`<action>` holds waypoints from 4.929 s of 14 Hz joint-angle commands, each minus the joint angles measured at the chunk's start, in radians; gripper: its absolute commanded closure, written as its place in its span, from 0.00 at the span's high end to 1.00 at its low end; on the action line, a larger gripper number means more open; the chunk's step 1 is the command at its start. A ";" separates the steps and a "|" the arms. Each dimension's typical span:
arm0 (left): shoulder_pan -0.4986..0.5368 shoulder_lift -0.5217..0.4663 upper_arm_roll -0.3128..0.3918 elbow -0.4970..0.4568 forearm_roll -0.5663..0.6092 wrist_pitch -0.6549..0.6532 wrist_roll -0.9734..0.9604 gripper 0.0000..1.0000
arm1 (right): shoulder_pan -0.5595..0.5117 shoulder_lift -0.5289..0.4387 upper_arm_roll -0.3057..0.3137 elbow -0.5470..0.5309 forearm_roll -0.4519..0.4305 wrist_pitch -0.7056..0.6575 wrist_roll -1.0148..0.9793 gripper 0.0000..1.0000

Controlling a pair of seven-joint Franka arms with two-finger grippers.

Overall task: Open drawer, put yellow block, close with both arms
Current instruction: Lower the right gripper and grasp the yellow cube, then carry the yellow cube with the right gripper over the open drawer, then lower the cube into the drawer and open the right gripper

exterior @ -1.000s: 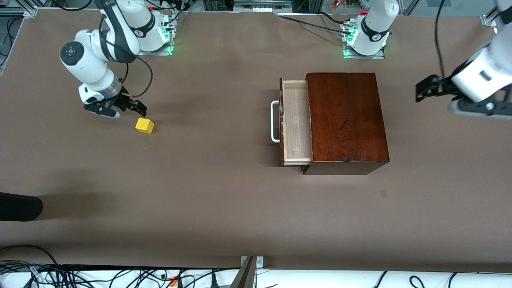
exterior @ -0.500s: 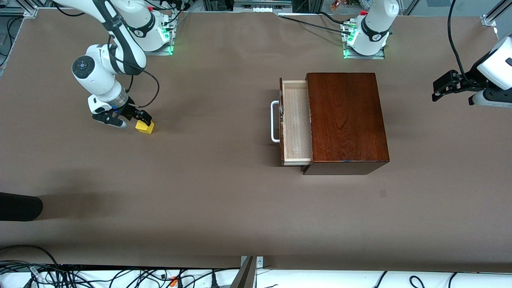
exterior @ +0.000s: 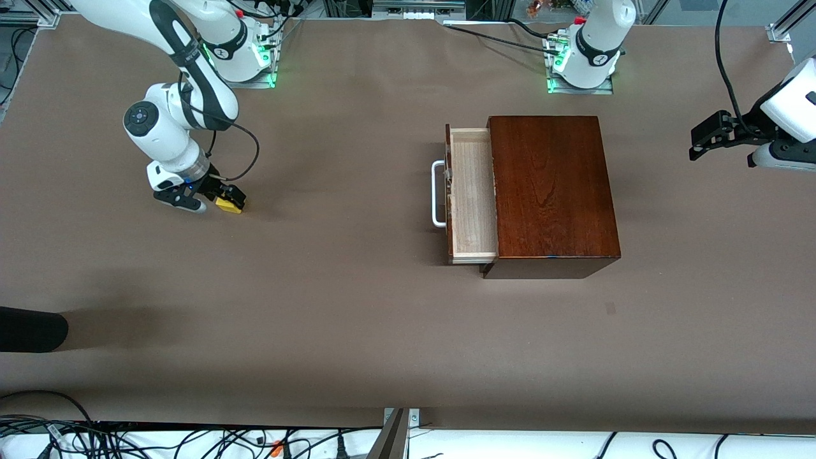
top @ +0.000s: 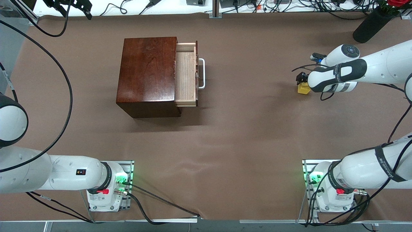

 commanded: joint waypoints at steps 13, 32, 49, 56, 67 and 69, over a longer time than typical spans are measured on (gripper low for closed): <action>-0.002 -0.014 -0.009 0.007 -0.013 -0.016 0.026 1.00 | -0.001 -0.182 0.018 0.549 0.001 -0.939 -0.084 0.05; -0.002 -0.014 -0.026 0.007 -0.011 -0.017 0.017 1.00 | 0.731 0.232 0.024 1.360 -0.015 -1.178 1.211 0.04; 0.001 -0.015 -0.029 0.007 -0.011 -0.019 0.023 1.00 | 0.860 0.570 0.015 1.501 -0.023 -0.890 2.129 0.04; 0.004 -0.015 -0.029 0.007 -0.011 -0.027 0.025 1.00 | 0.869 0.625 0.018 1.501 -0.022 -0.820 2.155 0.05; 0.005 -0.015 -0.029 0.007 -0.011 -0.027 0.023 1.00 | 0.868 0.577 0.012 1.503 -0.020 -0.966 2.168 1.00; 0.005 -0.015 -0.029 0.007 -0.014 -0.027 0.012 1.00 | 0.831 0.506 0.018 1.503 -0.015 -1.036 2.157 1.00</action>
